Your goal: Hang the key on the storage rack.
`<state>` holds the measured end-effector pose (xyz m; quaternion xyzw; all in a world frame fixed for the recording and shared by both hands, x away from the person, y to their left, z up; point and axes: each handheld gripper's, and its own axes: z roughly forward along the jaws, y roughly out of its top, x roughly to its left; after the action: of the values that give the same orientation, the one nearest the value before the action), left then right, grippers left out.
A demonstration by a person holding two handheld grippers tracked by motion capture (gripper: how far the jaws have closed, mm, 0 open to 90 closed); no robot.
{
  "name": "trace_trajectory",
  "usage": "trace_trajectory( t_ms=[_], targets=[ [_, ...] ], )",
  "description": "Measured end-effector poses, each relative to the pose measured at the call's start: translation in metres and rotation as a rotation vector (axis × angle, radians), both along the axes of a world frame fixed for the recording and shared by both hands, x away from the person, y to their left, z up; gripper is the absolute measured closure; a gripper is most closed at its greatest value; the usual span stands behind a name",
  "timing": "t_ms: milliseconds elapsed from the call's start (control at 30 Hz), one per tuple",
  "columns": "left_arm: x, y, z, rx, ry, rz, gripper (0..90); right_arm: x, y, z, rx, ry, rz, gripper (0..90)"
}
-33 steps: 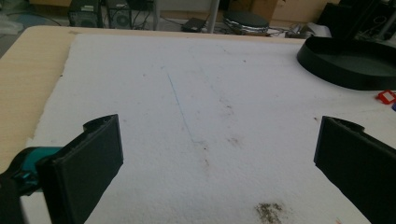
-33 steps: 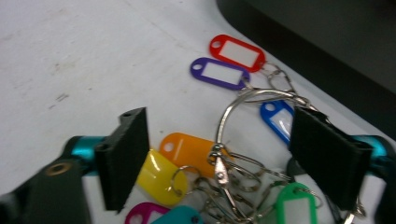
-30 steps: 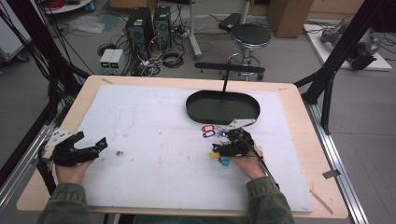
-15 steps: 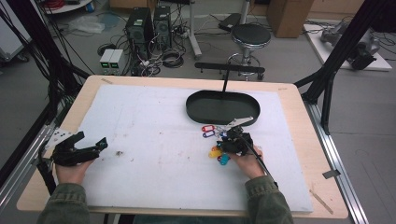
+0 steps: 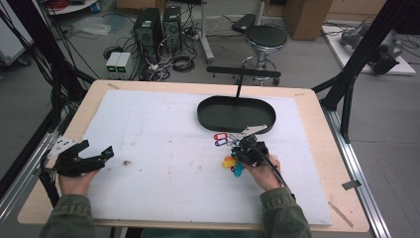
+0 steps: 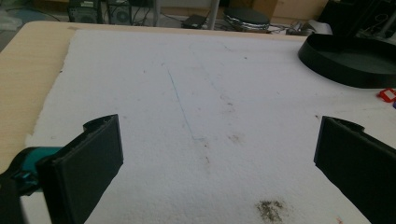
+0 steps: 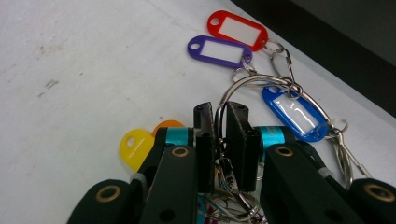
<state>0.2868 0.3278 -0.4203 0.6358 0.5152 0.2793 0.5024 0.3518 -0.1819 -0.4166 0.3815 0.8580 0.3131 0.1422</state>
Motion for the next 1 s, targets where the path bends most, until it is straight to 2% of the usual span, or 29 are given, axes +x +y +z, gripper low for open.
trace_trajectory(
  t_ms=[200,367,400,467,600,833,1000],
  targets=[
    [0.0,0.0,0.0,0.004,0.003,0.002,1.7,-0.005,0.001,0.012,0.007,-0.043,0.004,81.8],
    [0.0,0.0,0.0,-0.002,-0.002,0.006,1.7,-0.008,-0.009,0.021,0.043,-0.073,-0.009,82.0],
    [0.0,0.0,0.0,-0.002,-0.003,0.006,1.7,-0.01,-0.013,0.026,0.063,-0.097,-0.02,82.1],
    [0.001,0.0,0.0,-0.003,0.001,0.004,1.7,-0.01,-0.016,0.028,0.077,-0.106,-0.023,82.1],
    [0.001,0.0,0.0,-0.003,0.0,0.004,1.7,-0.011,-0.021,0.043,0.079,-0.15,-0.02,82.1],
    [0.001,-0.001,-0.001,-0.003,0.001,0.003,1.7,-0.006,-0.026,0.064,0.075,-0.181,-0.013,82.1],
    [0.001,-0.001,-0.001,-0.004,0.001,0.002,1.7,-0.005,-0.029,0.076,0.095,-0.2,-0.011,82.1]
  ],
)
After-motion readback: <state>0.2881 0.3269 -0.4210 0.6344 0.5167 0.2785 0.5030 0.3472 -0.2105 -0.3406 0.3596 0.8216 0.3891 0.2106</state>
